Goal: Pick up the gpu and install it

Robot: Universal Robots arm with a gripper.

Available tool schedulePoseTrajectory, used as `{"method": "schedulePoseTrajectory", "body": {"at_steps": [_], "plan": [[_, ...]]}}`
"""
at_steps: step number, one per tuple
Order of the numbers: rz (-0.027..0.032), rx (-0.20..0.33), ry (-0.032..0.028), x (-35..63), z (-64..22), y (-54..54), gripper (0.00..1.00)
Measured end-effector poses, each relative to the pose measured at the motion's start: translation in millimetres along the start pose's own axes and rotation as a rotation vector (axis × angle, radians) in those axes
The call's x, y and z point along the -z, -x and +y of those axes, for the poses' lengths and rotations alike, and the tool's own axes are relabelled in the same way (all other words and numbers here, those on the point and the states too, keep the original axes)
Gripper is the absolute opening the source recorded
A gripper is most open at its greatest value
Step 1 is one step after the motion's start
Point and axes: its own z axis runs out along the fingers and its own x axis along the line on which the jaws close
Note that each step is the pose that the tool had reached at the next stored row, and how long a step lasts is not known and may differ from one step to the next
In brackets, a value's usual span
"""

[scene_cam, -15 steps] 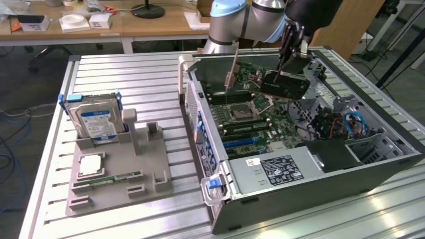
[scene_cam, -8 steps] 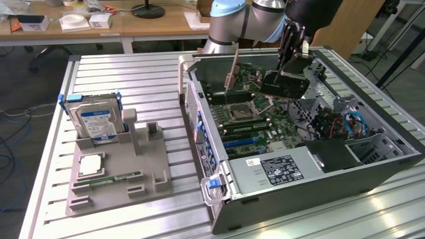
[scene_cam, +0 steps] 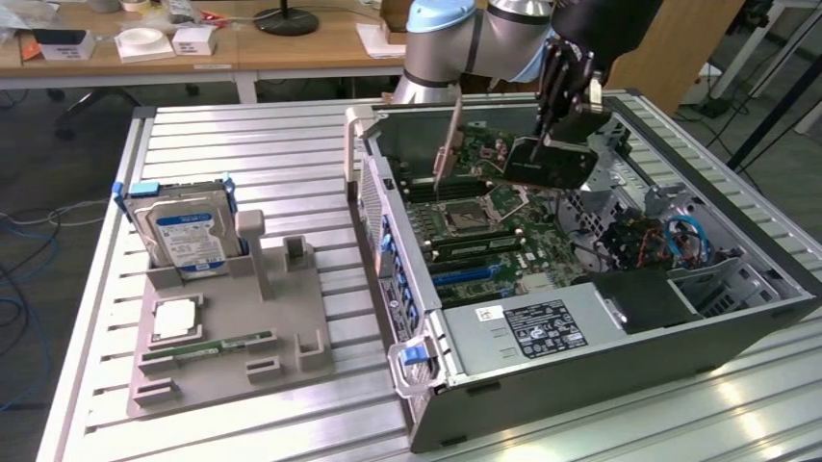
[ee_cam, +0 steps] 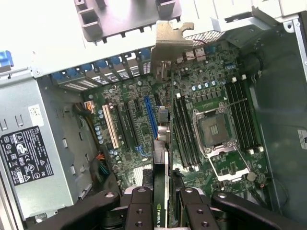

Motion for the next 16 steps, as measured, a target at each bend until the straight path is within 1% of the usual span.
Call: {"method": "schedulePoseTrajectory", "body": {"at_steps": [16], "plan": [[0.0029,0.113,0.0027,0.0,0.0,0.0,0.26]]}}
